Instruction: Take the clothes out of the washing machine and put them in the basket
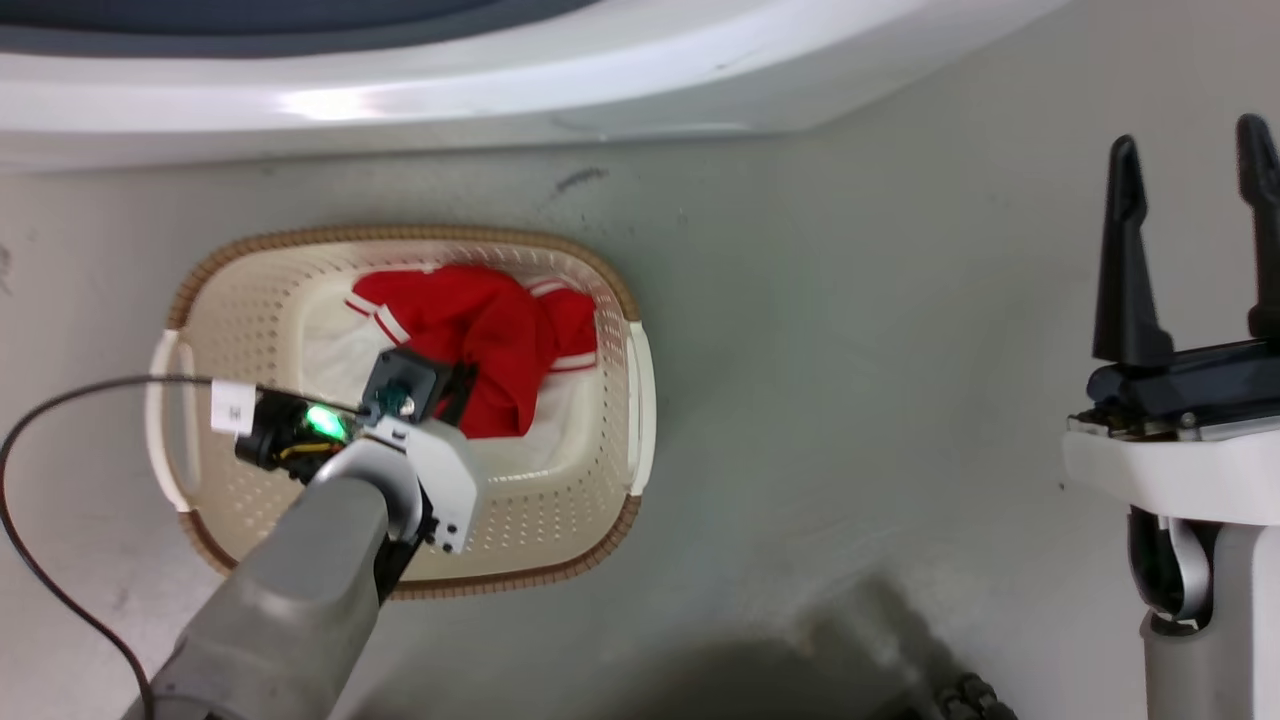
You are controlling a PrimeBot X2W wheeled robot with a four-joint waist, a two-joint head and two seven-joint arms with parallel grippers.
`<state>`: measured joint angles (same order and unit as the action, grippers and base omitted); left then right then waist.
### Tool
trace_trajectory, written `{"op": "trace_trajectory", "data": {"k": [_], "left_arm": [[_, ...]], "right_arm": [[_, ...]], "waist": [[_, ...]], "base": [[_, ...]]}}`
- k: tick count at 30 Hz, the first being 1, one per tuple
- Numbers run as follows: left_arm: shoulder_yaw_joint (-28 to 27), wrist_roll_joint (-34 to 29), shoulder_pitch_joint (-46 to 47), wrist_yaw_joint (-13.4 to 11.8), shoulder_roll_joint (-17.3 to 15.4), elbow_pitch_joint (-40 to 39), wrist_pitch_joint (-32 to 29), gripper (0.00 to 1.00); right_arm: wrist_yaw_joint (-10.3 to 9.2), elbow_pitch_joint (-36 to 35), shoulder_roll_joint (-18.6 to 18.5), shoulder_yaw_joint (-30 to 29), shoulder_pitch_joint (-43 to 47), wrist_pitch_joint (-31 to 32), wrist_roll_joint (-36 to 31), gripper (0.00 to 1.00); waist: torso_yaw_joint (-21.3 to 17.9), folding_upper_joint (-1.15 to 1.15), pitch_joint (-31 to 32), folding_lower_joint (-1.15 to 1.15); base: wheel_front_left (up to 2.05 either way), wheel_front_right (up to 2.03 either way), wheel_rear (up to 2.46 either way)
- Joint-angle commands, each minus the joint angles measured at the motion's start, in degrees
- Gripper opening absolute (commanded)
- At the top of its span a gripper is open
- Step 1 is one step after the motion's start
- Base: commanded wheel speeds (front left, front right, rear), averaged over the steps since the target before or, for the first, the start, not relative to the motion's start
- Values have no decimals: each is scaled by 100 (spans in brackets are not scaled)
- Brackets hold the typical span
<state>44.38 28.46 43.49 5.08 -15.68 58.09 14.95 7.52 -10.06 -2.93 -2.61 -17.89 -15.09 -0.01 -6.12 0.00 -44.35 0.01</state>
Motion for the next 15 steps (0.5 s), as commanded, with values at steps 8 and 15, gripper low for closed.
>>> {"op": "trace_trajectory", "data": {"k": [8,15], "left_arm": [[295,-219,829,85,367,1157,-337,0],[427,-258,1004,-58,469,1495,-849,0]], "right_arm": [[-6,-138,10,-101,-243,-12,128,100],[-6,-139,10,-72,-298,-12,172,100]], "waist": [[-187,0,-847,-1],[-225,0,-985,-1]], "base": [[0,0,0],[0,0,0]]}}
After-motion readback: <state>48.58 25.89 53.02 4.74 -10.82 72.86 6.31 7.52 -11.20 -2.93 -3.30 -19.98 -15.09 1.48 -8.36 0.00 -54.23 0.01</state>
